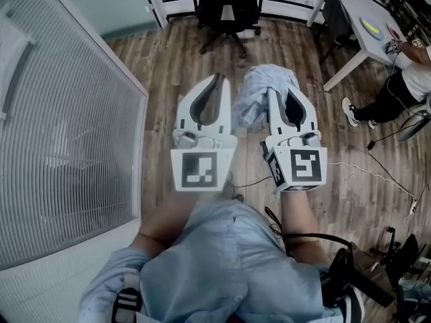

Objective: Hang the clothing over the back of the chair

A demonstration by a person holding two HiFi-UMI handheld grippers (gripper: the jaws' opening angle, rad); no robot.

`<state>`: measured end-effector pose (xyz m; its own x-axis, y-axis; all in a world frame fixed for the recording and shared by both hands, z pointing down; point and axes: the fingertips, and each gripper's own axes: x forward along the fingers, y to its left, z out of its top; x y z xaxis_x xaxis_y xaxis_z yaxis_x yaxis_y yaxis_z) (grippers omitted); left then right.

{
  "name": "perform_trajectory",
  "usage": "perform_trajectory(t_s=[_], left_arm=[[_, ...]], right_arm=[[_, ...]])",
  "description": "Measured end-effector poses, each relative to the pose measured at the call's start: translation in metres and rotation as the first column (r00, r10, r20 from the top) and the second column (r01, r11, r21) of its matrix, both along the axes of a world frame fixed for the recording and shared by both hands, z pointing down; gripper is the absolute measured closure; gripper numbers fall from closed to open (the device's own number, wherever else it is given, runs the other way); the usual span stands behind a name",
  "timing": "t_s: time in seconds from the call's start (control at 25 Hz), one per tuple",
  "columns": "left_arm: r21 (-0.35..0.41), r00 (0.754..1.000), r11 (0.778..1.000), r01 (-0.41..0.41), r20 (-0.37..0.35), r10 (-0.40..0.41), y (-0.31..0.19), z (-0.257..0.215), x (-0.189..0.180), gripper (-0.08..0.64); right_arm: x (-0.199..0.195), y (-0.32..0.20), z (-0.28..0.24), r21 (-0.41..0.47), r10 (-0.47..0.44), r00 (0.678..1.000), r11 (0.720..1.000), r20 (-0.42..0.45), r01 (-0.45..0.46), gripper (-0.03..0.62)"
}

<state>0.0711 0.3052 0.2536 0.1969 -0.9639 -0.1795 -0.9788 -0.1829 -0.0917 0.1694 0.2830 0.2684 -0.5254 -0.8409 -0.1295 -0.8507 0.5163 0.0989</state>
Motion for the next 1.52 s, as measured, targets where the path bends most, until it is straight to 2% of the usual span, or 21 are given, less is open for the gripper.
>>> perform_trajectory(t_s=[0.44, 0.76, 0.92, 1.2, 1.52], left_arm=[[0.031, 0.999, 0.999, -0.028, -0.023, 0.029, -0.145, -0.015, -0.100, 0.531], [0.044, 0.997, 0.997, -0.070, -0.020, 0.071, -0.212, -0.022, -0.144, 0.531], [0.050, 0.995, 0.995, -0.092, -0.030, 0.093, -0.234, -0.019, -0.145, 0.531], [-0.001, 0.994, 0.994, -0.105, -0.031, 0.105, -0.278, 0.002, -0.139, 0.531], [-0.039, 0.995, 0.994, -0.100, -0.010, 0.099, -0.357, 0.015, -0.124, 0.531]], right_arm=[[-0.087, -0.134, -0.021, 0.041, 0.043, 0.999, 0.998, 0.019, -0.044, 0.541], [-0.130, -0.201, -0.038, 0.073, 0.086, 0.996, 0.994, 0.017, -0.087, 0.541], [-0.133, -0.221, -0.038, 0.073, 0.102, 0.995, 0.992, 0.008, -0.102, 0.541], [-0.127, -0.262, -0.021, 0.040, 0.112, 0.994, 0.993, 0.003, -0.112, 0.541], [-0.116, -0.335, -0.007, 0.020, 0.102, 0.995, 0.995, 0.003, -0.102, 0.541]])
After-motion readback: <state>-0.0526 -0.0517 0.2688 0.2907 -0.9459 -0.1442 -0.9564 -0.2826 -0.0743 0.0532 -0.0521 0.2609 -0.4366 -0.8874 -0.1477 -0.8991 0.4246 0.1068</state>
